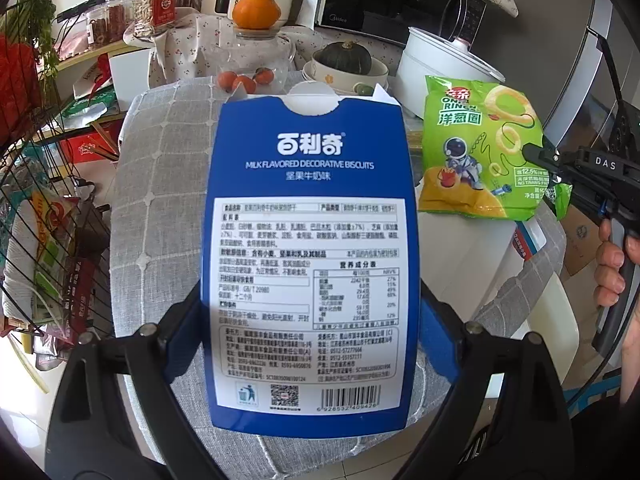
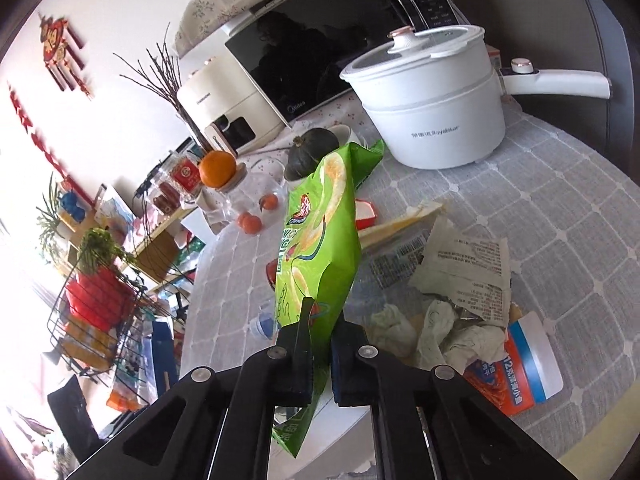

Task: Collect trash
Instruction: 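Grasp the green onion-ring bag with the right gripper while the left holds the box, then carry both items over the white bin and open both grippers to drop them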

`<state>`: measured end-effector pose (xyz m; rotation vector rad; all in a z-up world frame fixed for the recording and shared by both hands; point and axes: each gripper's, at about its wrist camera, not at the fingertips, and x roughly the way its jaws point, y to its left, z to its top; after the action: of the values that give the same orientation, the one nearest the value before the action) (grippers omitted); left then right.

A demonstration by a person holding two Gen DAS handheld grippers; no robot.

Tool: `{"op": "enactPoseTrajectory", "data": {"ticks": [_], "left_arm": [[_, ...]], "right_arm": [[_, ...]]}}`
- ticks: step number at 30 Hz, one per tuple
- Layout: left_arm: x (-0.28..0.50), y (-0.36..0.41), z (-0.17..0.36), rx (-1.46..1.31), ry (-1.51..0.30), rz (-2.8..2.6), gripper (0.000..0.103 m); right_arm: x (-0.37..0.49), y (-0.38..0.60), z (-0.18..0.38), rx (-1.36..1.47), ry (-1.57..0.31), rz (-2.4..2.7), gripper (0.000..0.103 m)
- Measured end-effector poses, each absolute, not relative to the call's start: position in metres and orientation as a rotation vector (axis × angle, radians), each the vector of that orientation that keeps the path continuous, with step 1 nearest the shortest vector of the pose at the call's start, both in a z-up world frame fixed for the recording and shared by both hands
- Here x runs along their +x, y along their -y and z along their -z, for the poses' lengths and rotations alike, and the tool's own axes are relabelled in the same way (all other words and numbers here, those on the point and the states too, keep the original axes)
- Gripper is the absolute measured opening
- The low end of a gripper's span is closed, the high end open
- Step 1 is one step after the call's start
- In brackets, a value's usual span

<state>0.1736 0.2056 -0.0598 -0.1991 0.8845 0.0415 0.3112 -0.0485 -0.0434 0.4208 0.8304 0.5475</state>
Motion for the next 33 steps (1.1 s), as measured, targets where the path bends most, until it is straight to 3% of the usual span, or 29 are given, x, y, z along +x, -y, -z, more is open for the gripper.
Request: {"op": "enactPoseTrajectory", "data": {"ticks": [9, 19, 33], "left_arm": [[0.167, -0.161, 0.030, -0.154, -0.832, 0.030, 0.092], [0.175, -0.031, 0.022, -0.087, -0.823, 0.285, 0.092], [0.187, 0.166, 0.104, 0.017, -0.987, 0.551, 0.092]], "right_arm": [[0.283, 0.111, -0.002, 0.462, -0.729, -0.571, 0.006], [0.227, 0.251, -0.015, 0.446, -0.691, -0.397, 0.006], [0.166, 0.420, 0.038, 0.461, -0.767, -0.086, 0.006]]}}
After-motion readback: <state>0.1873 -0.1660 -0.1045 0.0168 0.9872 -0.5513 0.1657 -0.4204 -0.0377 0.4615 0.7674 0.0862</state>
